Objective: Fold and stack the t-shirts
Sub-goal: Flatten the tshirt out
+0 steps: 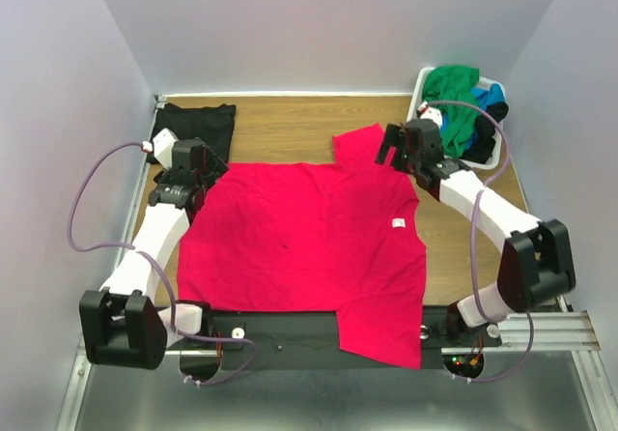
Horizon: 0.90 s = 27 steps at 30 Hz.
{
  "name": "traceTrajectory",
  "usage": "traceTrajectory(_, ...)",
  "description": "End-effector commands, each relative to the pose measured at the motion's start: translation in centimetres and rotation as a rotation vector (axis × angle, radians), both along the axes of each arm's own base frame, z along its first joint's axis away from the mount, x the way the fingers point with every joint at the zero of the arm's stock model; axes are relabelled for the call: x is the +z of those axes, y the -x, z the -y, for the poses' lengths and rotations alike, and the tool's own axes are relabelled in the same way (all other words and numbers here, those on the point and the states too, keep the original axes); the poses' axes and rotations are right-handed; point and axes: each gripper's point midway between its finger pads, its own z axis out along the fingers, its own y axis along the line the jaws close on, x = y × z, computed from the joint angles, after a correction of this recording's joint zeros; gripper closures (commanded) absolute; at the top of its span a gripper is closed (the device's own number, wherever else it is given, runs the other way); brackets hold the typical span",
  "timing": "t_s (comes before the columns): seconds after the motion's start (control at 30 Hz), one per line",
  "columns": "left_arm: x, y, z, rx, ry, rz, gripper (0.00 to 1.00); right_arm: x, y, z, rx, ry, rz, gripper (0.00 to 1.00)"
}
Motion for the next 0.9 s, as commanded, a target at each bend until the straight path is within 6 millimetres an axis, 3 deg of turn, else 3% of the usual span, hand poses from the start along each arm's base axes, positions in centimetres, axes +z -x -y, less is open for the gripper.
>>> traceTrajectory(0.0, 0.4, -1.9, -3.5, 0.096, -0.03, -0.016, 0.01, 4.5, -4.5, -1.8, 0.039, 0.01, 0.101, 0.0)
traceTrajectory(0.03, 0.3, -2.4, -4.2, 0.105, -0.028, -0.019, 0.01, 4.7, -5.2, -2.2, 0.049, 0.013, 0.106, 0.0)
traceTrajectory(0.07, 0.5, -3.0, -5.6, 0.122, -0.027, -0.007, 0.01, 3.4, -6.4, -2.6, 0.059, 0.035, 0.081, 0.0)
traceTrajectory(0.17, 0.1, -4.9, -6.4, 0.08, -0.007, 0.001, 0.02, 5.1, -9.5, -3.4, 0.067, 0.055, 0.127, 0.0)
traceTrajectory(0.2, 0.0, -6.0, -7.2, 0.089, -0.008, 0.014, 0.04, 3.3, -10.6, -3.8, 0.074, 0.075, 0.096, 0.0)
traceTrajectory(0.23, -0.2, -6.5, -7.5, 0.087, -0.01, 0.011, 0.07, 4.8, -12.0, -4.2, 0.074, 0.073, 0.133, 0.0)
traceTrajectory(0.27, -0.5, -6.9, -7.5, 0.071, -0.013, 0.001, 0.11, 4.8, -12.8, -4.3, 0.073, 0.09, 0.14, 0.0)
traceTrajectory(0.3, -1.3, -7.8, -7.6, 0.067, -0.017, -0.016, 0.13, 2.8, -14.0, -4.6, 0.074, 0.109, 0.112, 0.0)
traceTrajectory(0.33, -1.9, -8.2, -7.7, 0.059, -0.024, -0.026, 0.16, 2.5, -14.7, -4.9, 0.081, 0.119, 0.112, 0.0)
traceTrajectory(0.37, -2.3, -8.7, -7.5, 0.038, -0.024, -0.029, 0.16, 3.5, -15.8, -5.2, 0.09, 0.126, 0.141, 0.0)
traceTrajectory(0.4, -3.3, -9.5, -7.6, 0.014, -0.037, -0.036, 0.2, 3.1, -16.4, -5.4, 0.091, 0.134, 0.139, 0.0)
traceTrajectory(0.43, -3.8, -9.9, -7.5, -0.003, -0.036, -0.04, 0.24, 1.4, -17.1, -5.6, 0.096, 0.15, 0.116, 0.0)
traceTrajectory(0.47, -4.2, -10.4, -7.2, -0.027, -0.027, -0.043, 0.31, 2.1, -18.0, -5.7, 0.093, 0.155, 0.138, 0.0)
traceTrajectory(0.57, -5.8, -11.6, -7.9, -0.038, -0.043, -0.082, 0.38, 0.3, -19.2, -5.9, 0.096, 0.184, 0.122, 0.0)
traceTrajectory(0.67, -7.4, -11.4, -9.2, 0.006, -0.066, -0.125, 0.38, -0.5, -20.1, -5.8, 0.097, 0.204, 0.118, 0.0)
traceTrajectory(0.7, -8.3, -11.3, -9.3, 0.002, -0.07, -0.142, 0.38, -0.1, -20.4, -5.7, 0.093, 0.206, 0.129, 0.0)
traceTrajectory(0.87, -10.3, -13.0, -8.6, -0.089, -0.073, -0.155, 0.39, -1.5, -21.7, -5.5, 0.09, 0.206, 0.12, 0.0)
